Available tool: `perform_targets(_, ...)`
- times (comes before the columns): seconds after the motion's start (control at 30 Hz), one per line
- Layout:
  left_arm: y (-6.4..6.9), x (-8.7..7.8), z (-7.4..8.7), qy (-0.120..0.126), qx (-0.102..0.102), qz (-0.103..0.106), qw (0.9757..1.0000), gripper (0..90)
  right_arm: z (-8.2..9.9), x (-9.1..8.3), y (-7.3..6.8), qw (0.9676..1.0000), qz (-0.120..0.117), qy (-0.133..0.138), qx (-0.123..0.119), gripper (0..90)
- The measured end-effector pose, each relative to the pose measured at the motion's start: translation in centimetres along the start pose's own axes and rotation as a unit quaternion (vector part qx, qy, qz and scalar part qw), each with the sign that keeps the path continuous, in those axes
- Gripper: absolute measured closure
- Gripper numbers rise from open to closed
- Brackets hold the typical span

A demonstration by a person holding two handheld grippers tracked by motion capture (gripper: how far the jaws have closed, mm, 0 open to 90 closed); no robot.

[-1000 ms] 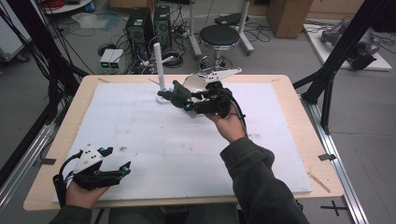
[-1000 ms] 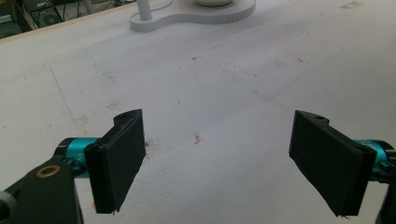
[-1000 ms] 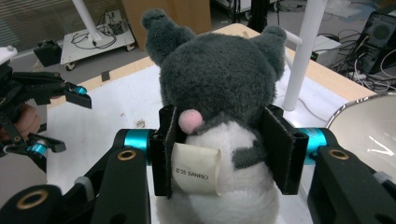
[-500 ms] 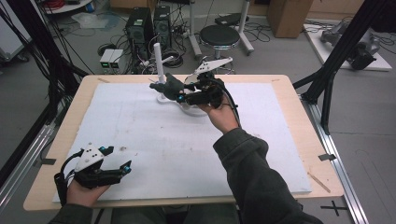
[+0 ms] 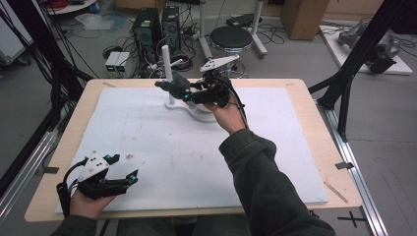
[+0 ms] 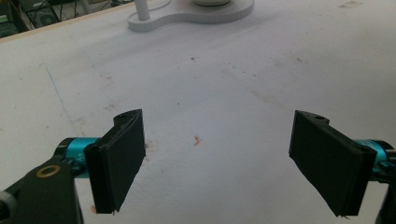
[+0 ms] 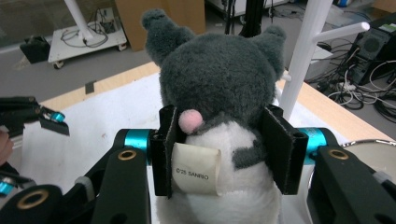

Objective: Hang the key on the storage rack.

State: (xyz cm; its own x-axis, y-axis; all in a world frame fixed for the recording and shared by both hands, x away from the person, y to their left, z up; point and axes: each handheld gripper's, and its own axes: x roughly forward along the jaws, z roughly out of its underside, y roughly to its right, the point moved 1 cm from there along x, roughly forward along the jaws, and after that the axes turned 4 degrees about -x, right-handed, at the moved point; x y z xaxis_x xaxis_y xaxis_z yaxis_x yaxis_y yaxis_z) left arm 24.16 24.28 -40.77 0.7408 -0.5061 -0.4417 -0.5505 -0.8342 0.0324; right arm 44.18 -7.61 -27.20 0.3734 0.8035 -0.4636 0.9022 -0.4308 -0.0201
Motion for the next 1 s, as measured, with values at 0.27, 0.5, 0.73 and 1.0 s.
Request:
perform_targets(0.27, 0.0, 0.0, 0.0, -0.001, 0.002, 0.0, 1.0, 18.9, -0.5, 1.0, 0.9, 0.9999, 0.006, -0.003, 0.008, 51.7)
perform_targets(0.5, 0.0, 0.0, 0.0, -0.001, 0.0, -0.001, 1.0, 18.9, -0.3, 2.0, 1.7, 0.9998, 0.015, -0.006, 0.016, 51.7)
perform_targets(0.73, 0.1, 0.0, 0.0, -0.002, 0.006, 0.0, 1.0, 18.9, 0.0, 2.5, 2.2, 0.9995, 0.017, -0.012, 0.024, 51.7)
perform_targets(1.0, 0.1, 0.0, 0.0, -0.003, 0.005, 0.0, 1.0, 18.9, 0.3, 3.5, 2.6, 0.9992, 0.021, -0.012, 0.034, 51.8)
